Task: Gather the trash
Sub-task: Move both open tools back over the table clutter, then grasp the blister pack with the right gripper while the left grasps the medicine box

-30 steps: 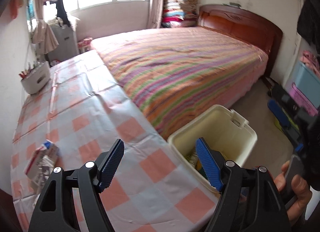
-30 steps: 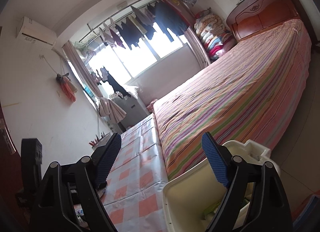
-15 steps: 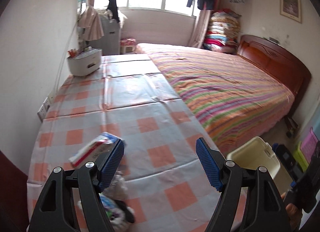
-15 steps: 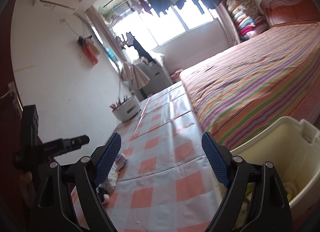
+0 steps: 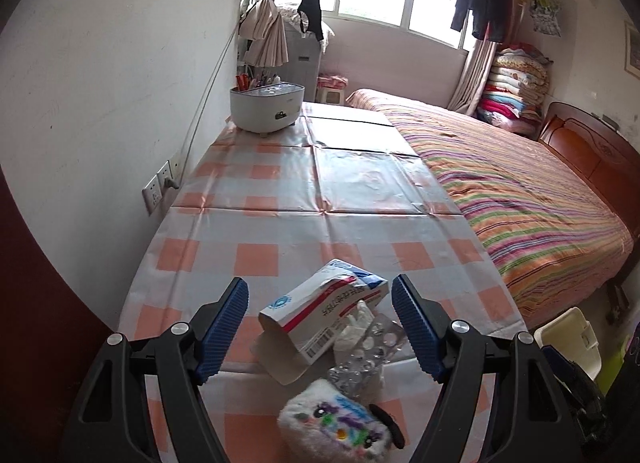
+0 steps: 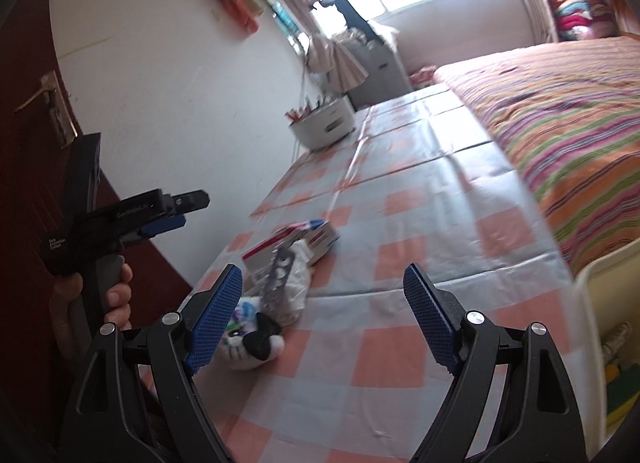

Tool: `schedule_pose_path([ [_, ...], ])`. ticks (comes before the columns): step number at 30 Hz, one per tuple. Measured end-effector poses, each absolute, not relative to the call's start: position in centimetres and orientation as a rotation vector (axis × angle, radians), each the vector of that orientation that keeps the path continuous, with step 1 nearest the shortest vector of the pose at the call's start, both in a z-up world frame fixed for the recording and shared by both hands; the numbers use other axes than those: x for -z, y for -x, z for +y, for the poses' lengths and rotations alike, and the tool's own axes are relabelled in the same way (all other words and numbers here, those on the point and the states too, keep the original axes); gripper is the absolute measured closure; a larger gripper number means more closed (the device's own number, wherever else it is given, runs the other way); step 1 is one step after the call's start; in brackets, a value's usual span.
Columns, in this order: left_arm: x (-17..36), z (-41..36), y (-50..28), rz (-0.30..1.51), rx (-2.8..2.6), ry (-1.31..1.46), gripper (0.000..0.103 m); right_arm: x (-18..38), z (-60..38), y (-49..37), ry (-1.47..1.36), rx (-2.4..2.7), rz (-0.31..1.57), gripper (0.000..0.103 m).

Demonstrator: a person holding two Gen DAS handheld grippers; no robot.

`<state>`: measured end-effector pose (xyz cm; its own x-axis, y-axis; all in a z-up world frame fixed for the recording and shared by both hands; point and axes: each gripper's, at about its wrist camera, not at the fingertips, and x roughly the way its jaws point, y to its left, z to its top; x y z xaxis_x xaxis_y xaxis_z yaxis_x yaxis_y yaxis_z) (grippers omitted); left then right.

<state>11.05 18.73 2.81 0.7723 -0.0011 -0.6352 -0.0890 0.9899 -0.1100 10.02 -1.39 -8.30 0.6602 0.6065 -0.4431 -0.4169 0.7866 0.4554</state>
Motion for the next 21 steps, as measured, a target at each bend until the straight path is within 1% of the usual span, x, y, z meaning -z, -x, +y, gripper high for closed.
schedule_pose_path([
  [6,-2.1,22.0,-11.2,0.699,-0.089,0.193,0.031,9.1,4.1,-12.9,-0.188,-0.67,0.705,0.025],
  [8,-2.0,22.9,-11.1,0.697,-0.102,0.21,0.031,9.8,5.9,-14.1,-0.15,-0.696,0.747,0.031],
  [11,-1.9,23.9,-11.0,0.7,-0.11,0.231,0.031,11.0,7.7,-15.5,-0.155,-0.725,0.806,0.034],
  [18,-1.2,25.2,-11.2,0.717,-0.123,0.248,0.031,11.2,9.4,-18.2,-0.165,-0.708,0.849,0.04],
  [20,-1.0,25.3,-11.4,0.727,-0.128,0.245,0.031,11.6,9.7,-19.1,-0.171,-0.704,0.864,0.051],
  [21,-0.9,25.4,-11.4,0.731,-0.129,0.244,0.031,11.7,9.7,-19.2,-0.174,-0.704,0.864,0.054],
])
